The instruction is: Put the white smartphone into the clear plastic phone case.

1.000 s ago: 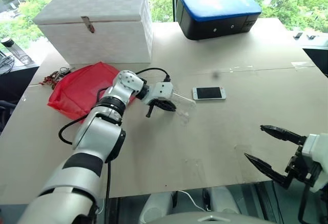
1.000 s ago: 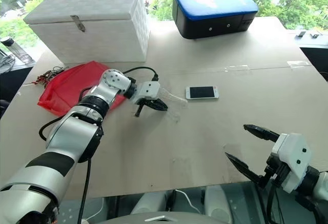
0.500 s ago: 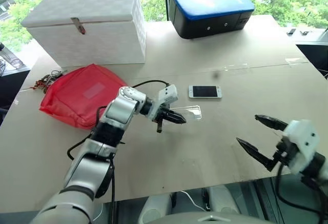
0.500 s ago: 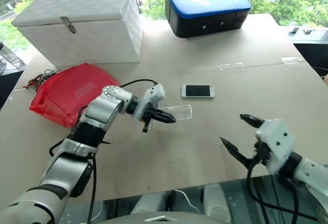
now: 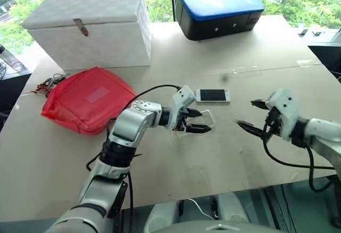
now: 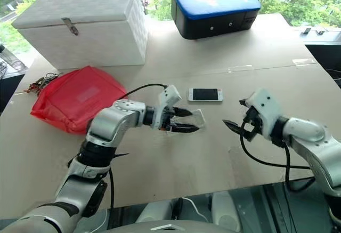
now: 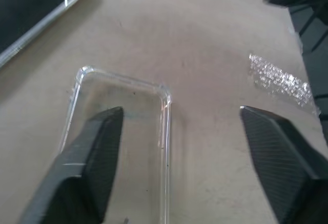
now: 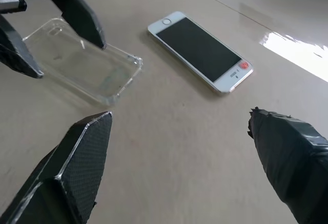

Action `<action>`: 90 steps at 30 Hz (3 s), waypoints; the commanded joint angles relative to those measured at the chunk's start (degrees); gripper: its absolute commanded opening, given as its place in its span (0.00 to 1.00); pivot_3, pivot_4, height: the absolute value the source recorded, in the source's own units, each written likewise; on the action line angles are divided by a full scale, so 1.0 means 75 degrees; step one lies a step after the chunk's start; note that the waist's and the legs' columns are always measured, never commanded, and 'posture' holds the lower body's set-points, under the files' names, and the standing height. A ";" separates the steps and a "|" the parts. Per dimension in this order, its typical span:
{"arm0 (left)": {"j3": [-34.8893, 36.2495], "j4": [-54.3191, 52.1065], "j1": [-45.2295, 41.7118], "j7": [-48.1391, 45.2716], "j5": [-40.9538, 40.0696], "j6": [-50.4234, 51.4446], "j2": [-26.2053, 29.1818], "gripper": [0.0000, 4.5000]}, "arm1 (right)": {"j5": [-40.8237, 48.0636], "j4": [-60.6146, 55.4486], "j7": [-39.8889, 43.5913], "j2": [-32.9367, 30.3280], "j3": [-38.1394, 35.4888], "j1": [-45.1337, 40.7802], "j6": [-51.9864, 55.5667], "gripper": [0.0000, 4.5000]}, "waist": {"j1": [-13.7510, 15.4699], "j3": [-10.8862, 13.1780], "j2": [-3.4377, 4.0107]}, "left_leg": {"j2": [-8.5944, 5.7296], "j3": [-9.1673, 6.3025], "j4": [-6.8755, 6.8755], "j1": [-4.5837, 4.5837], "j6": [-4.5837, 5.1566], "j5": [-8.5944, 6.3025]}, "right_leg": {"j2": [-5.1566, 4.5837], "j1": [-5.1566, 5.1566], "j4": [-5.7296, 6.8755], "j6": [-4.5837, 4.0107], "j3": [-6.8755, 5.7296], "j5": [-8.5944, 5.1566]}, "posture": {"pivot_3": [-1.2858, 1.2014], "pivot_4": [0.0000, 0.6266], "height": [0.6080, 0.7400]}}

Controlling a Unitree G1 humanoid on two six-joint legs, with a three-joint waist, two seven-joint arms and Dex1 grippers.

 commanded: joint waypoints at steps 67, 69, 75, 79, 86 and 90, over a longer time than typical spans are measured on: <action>0.2148 -0.1347 0.4443 0.1051 -0.1781 -0.5220 0.1213 1.00 | -0.2286 -0.0514 0.0410 0.0738 -0.0956 -0.0761 0.6064 0.98 | 0.0071 -0.0032 0.0110 | -0.0009 -0.0053 -0.0020 -0.0053 -0.0004 0.0003 | -0.0028 -0.0005 -0.0078 -0.0022 -0.0061 0.0015 | 0.52 0.24 1.00; 0.2142 -0.1305 0.4406 0.1041 -0.1789 -0.5234 0.1212 1.00 | -0.1716 -0.0510 0.0867 0.0401 -0.1118 -0.0613 0.6162 0.98 | 0.0065 -0.0032 0.0109 | -0.0007 -0.0056 -0.0019 -0.0051 -0.0004 0.0003 | -0.0027 -0.0003 -0.0076 -0.0022 -0.0063 0.0015 | 0.52 0.24 1.00; 0.2079 -0.1308 0.4376 0.1087 -0.1791 -0.5232 0.1146 1.00 | -0.0801 -0.0363 0.0982 0.1043 -0.1085 -0.0683 0.5892 0.98 | 0.0029 -0.0033 0.0108 | 0.0008 -0.0038 -0.0020 -0.0043 -0.0004 0.0003 | -0.0019 -0.0002 -0.0069 -0.0022 -0.0048 0.0015 | 0.52 0.24 1.00; 0.2085 -0.1322 0.4364 0.1086 -0.1806 -0.5214 0.1160 1.00 | -0.0958 0.0102 0.0647 0.1211 -0.0561 -0.0767 0.4855 0.98 | 0.0059 -0.0034 0.0106 | 0.0005 -0.0038 -0.0017 -0.0045 -0.0004 0.0003 | -0.0022 -0.0003 -0.0070 -0.0022 -0.0048 0.0016 | 0.52 0.24 1.00; 0.2107 -0.1434 0.4418 0.1140 -0.1807 -0.5190 0.1189 1.00 | -0.0985 0.0410 0.1055 0.1419 0.0297 -0.0904 0.2219 0.98 | 0.0034 -0.0033 0.0107 | 0.0007 -0.0040 -0.0019 -0.0044 -0.0005 0.0003 | -0.0019 -0.0005 -0.0069 -0.0022 -0.0050 0.0016 | 0.52 0.24 1.00; 0.2239 -0.1546 0.4523 0.1213 -0.1856 -0.5147 0.1263 1.00 | -0.1558 0.0582 0.1663 0.0448 0.0703 -0.1070 0.0474 0.98 | 0.0095 -0.0032 0.0106 | -0.0002 -0.0043 -0.0015 -0.0051 -0.0004 0.0002 | -0.0027 -0.0005 -0.0076 -0.0020 -0.0057 0.0016 | 0.52 0.24 1.00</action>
